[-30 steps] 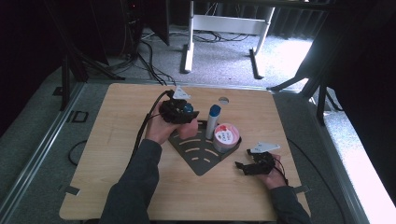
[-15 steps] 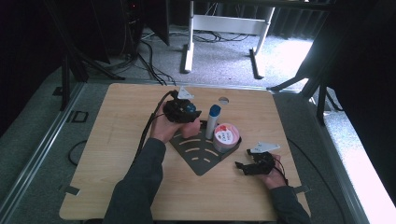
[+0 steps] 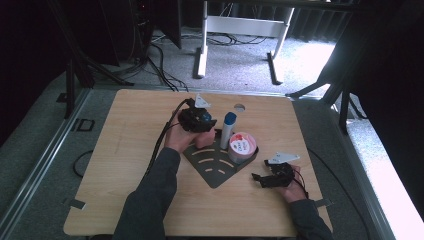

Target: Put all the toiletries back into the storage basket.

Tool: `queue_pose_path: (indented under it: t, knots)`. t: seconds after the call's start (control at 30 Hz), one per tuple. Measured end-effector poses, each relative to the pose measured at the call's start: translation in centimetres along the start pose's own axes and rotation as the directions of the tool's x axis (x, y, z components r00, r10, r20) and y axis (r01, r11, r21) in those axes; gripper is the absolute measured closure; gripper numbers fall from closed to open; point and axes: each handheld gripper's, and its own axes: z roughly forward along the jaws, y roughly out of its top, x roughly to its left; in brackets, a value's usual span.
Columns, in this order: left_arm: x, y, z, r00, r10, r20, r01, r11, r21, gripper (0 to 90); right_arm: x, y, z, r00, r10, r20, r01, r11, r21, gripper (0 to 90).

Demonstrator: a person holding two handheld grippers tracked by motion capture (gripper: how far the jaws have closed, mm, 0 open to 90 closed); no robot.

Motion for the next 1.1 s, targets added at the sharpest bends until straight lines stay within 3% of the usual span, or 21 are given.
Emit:
queue_pose_path:
  t: [1.1]
  knots:
    - [-0.1, -0.1, 2.3, 0.9996, -0.027, -0.003, 0.027, 0.9996, 0.002, 53.1, 0.0, 0.0, 0.0, 1.0, 0.001, -0.002, -0.001, 1.0, 0.0, 19.2]
